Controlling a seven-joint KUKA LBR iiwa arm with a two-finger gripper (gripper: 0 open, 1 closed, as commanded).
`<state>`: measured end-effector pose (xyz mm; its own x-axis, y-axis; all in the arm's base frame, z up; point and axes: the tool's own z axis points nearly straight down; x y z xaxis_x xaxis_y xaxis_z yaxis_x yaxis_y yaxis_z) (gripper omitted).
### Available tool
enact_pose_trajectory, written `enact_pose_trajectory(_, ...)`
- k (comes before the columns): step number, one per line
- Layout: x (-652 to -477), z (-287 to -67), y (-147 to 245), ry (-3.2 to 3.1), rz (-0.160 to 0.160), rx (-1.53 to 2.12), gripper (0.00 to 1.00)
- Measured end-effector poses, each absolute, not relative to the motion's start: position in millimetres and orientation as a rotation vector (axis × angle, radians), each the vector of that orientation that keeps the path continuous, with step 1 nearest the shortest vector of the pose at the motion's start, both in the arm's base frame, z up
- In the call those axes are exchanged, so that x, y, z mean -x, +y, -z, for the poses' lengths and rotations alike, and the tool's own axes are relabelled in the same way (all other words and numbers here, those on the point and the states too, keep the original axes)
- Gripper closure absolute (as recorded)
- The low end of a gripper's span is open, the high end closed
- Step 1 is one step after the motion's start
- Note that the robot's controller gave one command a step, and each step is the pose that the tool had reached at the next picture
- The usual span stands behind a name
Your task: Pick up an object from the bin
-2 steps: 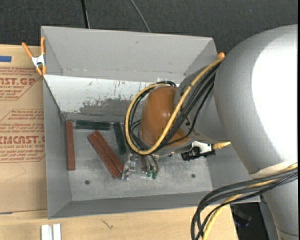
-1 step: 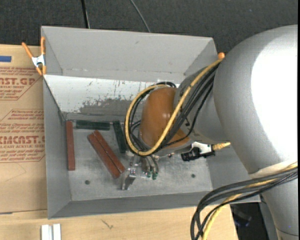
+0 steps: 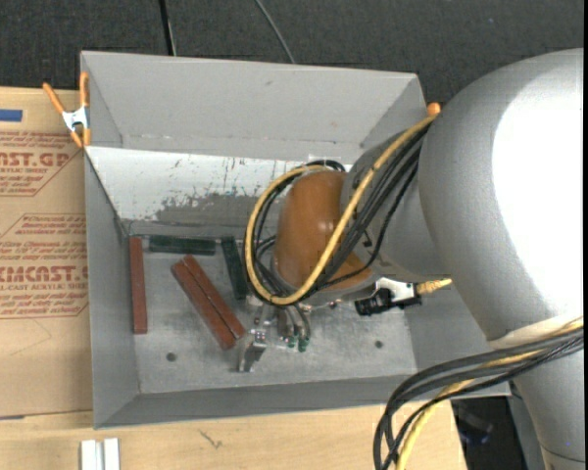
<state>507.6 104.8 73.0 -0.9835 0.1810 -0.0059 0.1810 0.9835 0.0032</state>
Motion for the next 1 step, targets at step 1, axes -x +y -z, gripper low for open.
enact_pose_trajectory(1,-541.4,-73.7,131.4,3.130,0.007,-0.407,1.00)
